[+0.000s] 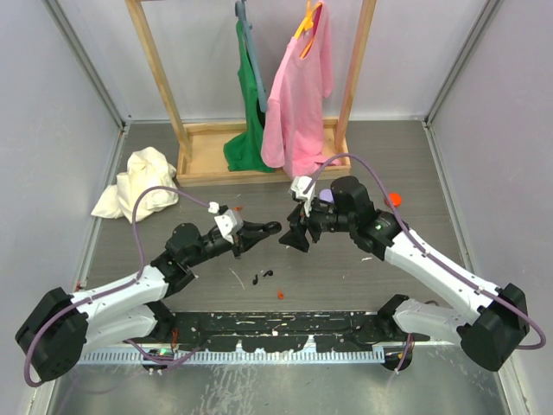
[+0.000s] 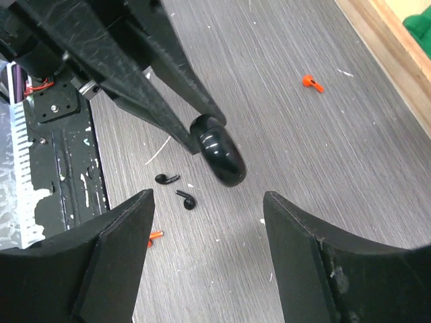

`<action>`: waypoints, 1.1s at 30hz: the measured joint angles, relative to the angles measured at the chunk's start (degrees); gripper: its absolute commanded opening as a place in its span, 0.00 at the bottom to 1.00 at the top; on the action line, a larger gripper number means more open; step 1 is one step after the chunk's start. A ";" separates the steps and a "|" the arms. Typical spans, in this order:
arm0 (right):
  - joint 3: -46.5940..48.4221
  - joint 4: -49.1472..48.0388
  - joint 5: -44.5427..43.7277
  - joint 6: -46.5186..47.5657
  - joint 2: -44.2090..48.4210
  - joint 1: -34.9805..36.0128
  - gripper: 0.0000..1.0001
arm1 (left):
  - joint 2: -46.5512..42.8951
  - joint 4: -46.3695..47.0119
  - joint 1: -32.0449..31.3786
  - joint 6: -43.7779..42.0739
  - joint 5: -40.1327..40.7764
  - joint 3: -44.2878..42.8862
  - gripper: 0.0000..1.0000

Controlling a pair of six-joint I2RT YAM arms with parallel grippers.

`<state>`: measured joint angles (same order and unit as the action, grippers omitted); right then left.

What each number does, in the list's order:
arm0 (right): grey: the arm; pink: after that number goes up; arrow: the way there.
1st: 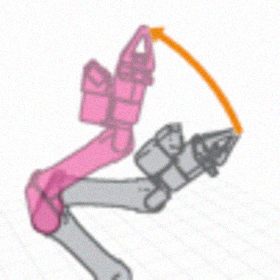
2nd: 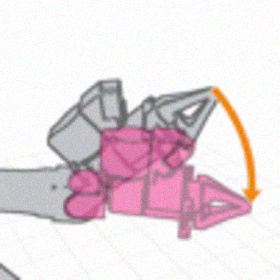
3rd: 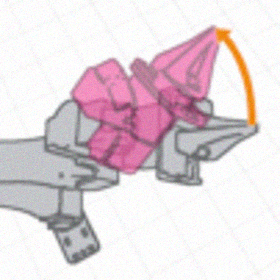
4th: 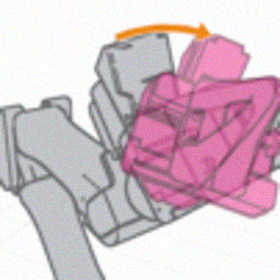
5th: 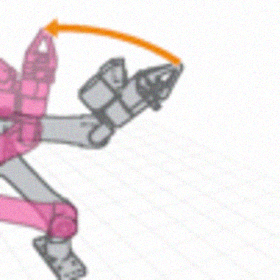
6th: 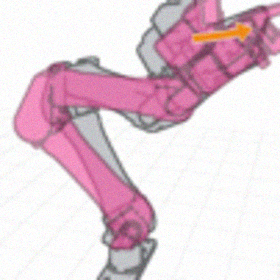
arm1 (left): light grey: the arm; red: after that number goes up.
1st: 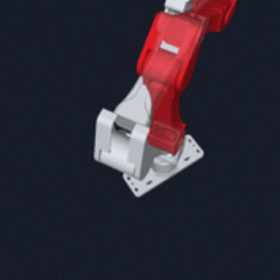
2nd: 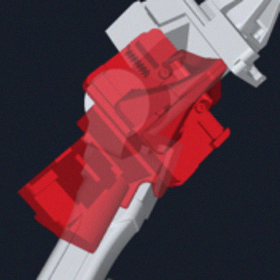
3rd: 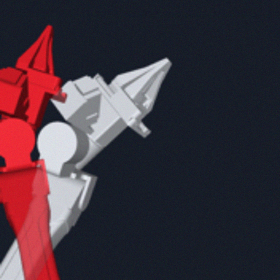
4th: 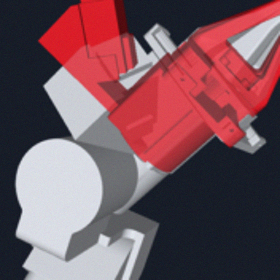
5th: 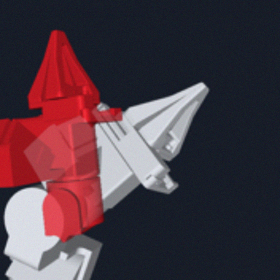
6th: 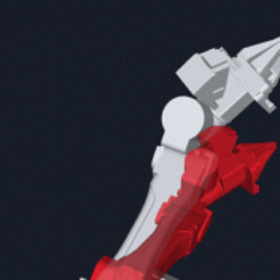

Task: Insert the wireless bluetooth earbuds into the charging case
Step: Pick up the charging case at the center of the board.

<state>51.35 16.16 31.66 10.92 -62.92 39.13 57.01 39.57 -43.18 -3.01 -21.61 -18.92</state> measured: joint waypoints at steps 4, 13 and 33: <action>-3.93 -5.90 2.32 0.15 2.49 -0.07 0.71 | -1.07 -0.09 0.57 8.13 1.64 0.00 0.00; -9.05 -17.66 6.78 -0.63 5.29 -0.76 0.63 | -5.90 0.61 0.57 20.61 3.19 1.44 0.00; -9.27 -31.19 18.97 -7.76 1.44 -1.90 0.24 | -11.08 4.85 0.57 28.35 -0.52 3.69 0.00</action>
<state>42.09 -15.03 50.63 3.16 -61.47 37.23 45.93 44.42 -42.61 25.34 -22.13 -15.22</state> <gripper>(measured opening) 0.326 0.152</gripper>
